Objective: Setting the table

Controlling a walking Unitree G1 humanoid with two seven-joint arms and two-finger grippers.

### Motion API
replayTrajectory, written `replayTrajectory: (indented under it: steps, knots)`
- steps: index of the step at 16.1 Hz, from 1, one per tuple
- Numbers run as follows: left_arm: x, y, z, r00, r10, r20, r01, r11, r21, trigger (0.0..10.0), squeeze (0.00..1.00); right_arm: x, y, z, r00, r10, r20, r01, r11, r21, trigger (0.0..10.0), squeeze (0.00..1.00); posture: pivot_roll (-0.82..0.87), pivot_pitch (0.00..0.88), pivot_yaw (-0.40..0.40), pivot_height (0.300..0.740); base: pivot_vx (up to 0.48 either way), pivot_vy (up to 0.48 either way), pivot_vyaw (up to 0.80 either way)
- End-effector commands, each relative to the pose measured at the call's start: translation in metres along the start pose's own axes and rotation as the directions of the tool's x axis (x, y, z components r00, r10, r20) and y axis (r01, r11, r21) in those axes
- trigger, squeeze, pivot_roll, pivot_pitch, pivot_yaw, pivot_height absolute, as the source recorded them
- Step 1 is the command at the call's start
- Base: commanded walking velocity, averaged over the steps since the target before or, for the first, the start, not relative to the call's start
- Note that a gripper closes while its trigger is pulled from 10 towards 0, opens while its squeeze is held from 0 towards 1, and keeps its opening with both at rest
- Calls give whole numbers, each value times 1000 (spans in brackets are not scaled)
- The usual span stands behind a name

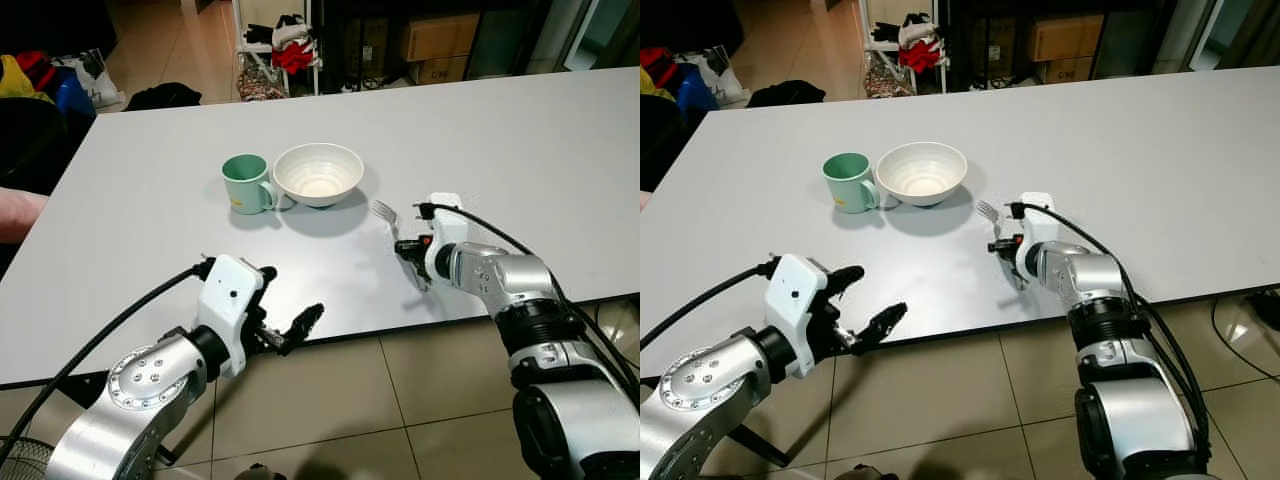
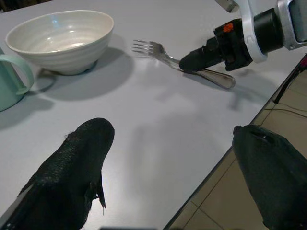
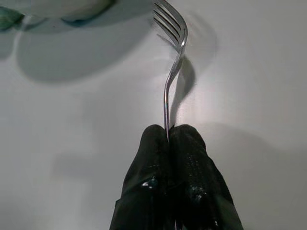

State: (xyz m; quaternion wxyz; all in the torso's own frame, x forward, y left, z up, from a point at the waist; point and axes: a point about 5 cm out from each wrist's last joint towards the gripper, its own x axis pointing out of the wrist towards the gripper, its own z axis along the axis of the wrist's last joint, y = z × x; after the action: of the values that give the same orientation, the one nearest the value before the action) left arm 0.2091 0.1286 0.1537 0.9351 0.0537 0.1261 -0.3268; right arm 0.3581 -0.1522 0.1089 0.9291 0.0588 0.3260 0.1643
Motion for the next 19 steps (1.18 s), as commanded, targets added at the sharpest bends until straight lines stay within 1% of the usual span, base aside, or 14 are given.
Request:
replayTrajectory:
  steps: [1,2,3,4,5,6,7,11,13,14,15,17,18,19]
  knots:
    - [0,-2,3,1000,-12,-2,12,1000,17,10000,0,0,4,10,999,25,22,-26,999,20,10000,63,-35,24,64,740,0,0,0]
    - [0,-2,3,1000,-12,-3,12,1000,16,10000,0,0,4,10,999,25,21,-26,999,20,10000,118,-36,23,63,740,0,0,0]
    - [0,-2,3,1000,-13,-5,14,1000,17,10000,0,0,3,9,1000,25,16,-25,999,24,10000,282,-35,22,63,740,0,0,0]
    - [0,-2,3,1000,-15,-5,15,1000,17,10000,0,0,3,8,1000,26,11,-26,999,31,10000,471,-35,21,63,740,0,0,0]
    - [0,-2,2,1000,-16,-6,16,1000,17,10000,0,0,2,8,1000,26,11,-26,999,35,10000,690,-35,21,63,740,0,0,0]
    - [0,-3,2,1000,-18,-6,18,1000,17,10000,0,0,2,8,1000,27,9,-27,999,43,10000,937,-37,20,63,740,0,0,0]
    - [0,-3,2,1000,-19,-7,19,1000,17,10000,0,0,2,7,1000,28,7,-28,998,49,10000,992,-37,20,63,740,0,0,0]
    - [0,-3,2,1000,-27,-10,27,999,19,10000,0,-1,0,4,1000,27,-2,-26,997,71,10000,1000,-38,14,64,740,0,0,0]
    - [0,-3,3,1000,-29,-9,29,999,19,10000,0,-4,-4,6,1000,19,3,-19,997,75,10000,1000,-38,13,64,740,0,0,0]
    - [0,-4,2,1000,-29,-8,29,999,17,10000,0,-8,-8,8,1000,16,14,-17,997,75,10000,1000,-40,3,64,740,0,0,0]
    - [-1,-4,1,1000,-25,-9,25,1000,18,10000,0,-14,-10,12,999,31,37,-33,998,57,10000,1000,-42,0,65,740,0,0,0]
    - [-2,-2,1,1000,16,10,-16,1000,16,10000,0,-27,-9,16,991,92,101,-94,995,14,10000,1000,-38,0,67,740,0,0,0]
    - [-3,3,4,989,135,59,-136,991,13,10000,0,-43,-5,18,971,140,193,-127,989,-79,10000,1000,-38,0,69,740,0,0,0]
    - [-6,10,6,960,259,105,-257,966,-25,10000,0,-56,1,20,944,152,293,-115,984,-139,10000,1000,-39,0,71,740,0,0,0]
